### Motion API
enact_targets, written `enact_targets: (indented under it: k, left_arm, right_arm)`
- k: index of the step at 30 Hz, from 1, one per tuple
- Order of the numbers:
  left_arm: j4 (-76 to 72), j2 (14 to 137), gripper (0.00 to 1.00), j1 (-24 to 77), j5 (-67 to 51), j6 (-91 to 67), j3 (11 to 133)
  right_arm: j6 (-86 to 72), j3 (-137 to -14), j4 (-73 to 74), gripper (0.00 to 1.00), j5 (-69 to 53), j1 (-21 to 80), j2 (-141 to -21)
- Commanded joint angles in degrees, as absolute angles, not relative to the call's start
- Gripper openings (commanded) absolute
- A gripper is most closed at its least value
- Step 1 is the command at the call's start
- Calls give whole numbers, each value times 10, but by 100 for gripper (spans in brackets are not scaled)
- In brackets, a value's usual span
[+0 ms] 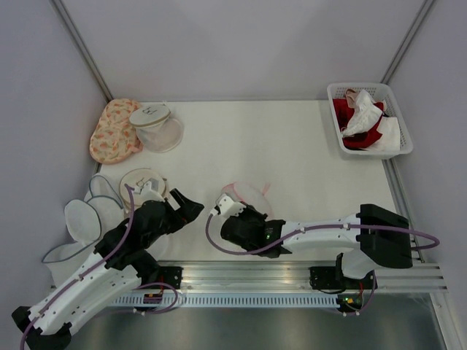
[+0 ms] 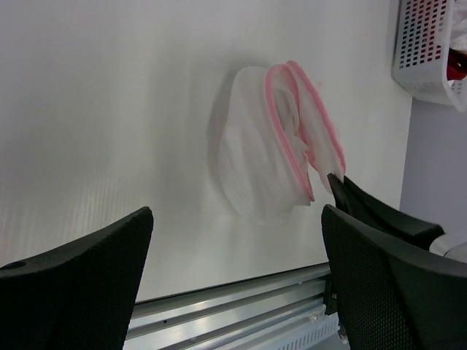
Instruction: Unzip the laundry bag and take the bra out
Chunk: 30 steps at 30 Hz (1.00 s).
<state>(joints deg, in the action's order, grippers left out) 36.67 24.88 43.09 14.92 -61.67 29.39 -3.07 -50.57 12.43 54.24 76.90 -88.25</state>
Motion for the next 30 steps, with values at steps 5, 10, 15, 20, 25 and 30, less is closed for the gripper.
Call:
enact_targets:
  k: [5,10,15,20,25,30]
  left_arm:
    - [394,236,100,429,176,-654,302]
    - [389,236,100,429,171,-654,303]
    - [330,246,100,429,114,-636,299]
    - [256,347,100,429,11,-618,301]
    - [56,469,92,430,-150,-583,295]
    - [-19,576,72,434,-176,-508,350]
  right_arm:
    - [49,-465,6,6,454,833,-870]
    - [18,-470,38,95,381,840,-809]
    - [-39,-480,81,98,378,841,-708]
    - [-110,-496,169,98,508,830,-608]
    - [-242,-513,282,98,594,791,-576]
    - [-322,-486,337,90,616,787,-548]
